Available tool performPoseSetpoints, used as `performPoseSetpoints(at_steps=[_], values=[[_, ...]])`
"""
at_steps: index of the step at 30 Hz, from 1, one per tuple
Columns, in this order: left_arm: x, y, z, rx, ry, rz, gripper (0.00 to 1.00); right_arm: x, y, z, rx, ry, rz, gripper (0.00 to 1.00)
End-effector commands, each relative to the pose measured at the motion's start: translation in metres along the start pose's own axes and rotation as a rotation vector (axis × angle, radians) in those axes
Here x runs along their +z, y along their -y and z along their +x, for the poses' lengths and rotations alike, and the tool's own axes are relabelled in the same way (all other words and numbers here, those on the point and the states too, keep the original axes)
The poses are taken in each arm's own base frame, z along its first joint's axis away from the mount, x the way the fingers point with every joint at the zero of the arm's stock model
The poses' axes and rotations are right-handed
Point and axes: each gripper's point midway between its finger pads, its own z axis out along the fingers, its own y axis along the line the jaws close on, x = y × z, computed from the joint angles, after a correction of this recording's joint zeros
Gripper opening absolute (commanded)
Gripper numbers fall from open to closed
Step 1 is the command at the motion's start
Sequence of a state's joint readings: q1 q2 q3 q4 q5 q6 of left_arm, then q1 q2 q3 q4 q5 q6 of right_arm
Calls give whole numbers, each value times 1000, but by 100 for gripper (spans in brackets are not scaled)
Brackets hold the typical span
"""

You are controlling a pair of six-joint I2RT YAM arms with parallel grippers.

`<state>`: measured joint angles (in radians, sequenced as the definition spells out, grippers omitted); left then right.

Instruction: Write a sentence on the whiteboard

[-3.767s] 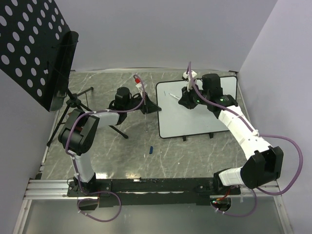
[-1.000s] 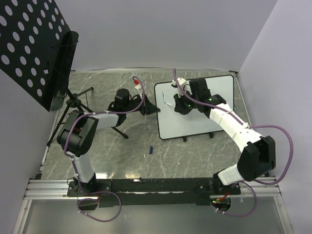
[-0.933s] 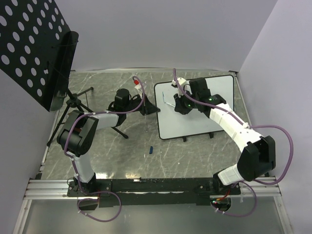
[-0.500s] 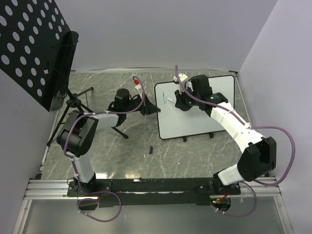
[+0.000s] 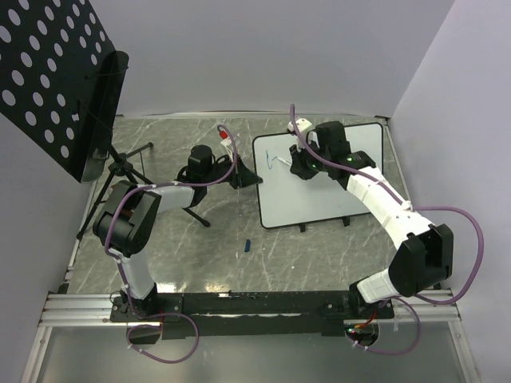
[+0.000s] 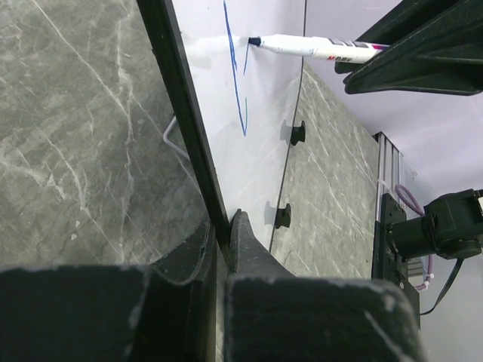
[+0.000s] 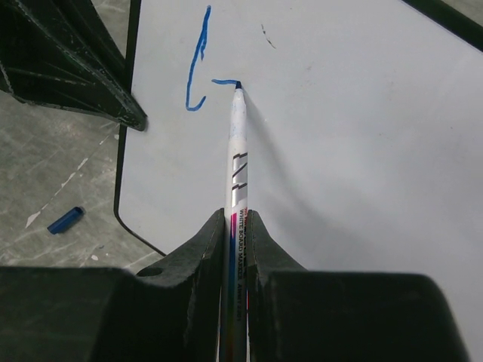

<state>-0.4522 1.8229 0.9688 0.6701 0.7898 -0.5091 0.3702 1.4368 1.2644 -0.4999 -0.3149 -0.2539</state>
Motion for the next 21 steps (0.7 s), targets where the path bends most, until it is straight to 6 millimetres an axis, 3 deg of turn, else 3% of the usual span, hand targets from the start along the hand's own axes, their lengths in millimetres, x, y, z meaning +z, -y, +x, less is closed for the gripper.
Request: performPoseSetpoints(at_steps=[1,21], values=[[-1,9,-19,182,55,24,1,-19,13,-20,-10,70,68,0],[0,9,-20,181,56,20,1,-16,-7,13,-7,-5,-37,0]])
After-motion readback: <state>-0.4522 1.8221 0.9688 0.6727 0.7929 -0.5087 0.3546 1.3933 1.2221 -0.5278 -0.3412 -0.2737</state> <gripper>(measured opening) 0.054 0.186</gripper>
